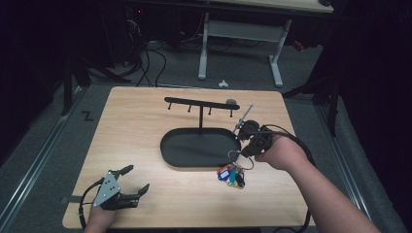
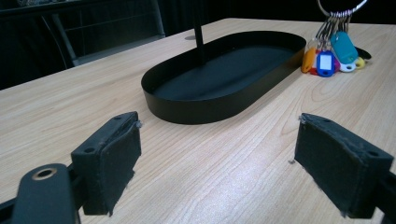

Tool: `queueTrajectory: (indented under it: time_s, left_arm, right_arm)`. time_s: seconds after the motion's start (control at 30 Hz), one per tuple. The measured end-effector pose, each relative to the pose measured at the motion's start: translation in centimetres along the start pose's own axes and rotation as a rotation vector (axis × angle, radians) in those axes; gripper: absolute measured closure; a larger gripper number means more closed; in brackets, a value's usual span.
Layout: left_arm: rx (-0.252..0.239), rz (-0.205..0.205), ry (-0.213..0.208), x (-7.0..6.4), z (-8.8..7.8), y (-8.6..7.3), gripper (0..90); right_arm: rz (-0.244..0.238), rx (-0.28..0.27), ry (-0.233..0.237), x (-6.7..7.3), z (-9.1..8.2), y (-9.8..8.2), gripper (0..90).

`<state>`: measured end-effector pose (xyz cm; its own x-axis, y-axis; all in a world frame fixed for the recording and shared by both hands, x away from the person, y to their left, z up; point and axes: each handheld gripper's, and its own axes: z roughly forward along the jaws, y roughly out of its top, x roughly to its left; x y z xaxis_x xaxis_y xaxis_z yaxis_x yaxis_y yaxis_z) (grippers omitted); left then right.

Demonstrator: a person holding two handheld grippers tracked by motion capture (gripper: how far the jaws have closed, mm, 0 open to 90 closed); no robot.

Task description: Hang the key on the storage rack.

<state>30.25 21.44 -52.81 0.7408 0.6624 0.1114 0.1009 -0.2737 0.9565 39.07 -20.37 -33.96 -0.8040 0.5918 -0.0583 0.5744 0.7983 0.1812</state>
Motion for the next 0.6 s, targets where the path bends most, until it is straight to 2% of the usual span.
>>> queueTrajectory:
  time_s: [0.1,0.13,0.4,0.6]
  left_arm:
    - [0.002,0.0,0.0,0.0,0.0,0.0,15.0]
    - [0.002,0.0,0.0,0.0,0.0,0.0,15.0]
    - [0.003,-0.003,0.0,0.0,0.0,0.0,15.0]
    - [-0.001,-0.003,0.0,0.0,0.0,0.0,15.0]
  right_arm:
    - [0.003,-0.005,-0.005,-0.1,-0.7,0.1,87.5]
    - [0.001,-0.008,-0.015,-0.2,-1.7,0.3,87.4]
    - [-0.002,-0.024,-0.044,-0.4,-4.4,1.3,87.4]
    - [0.005,-0.031,-0.052,-0.7,-5.3,1.9,87.5]
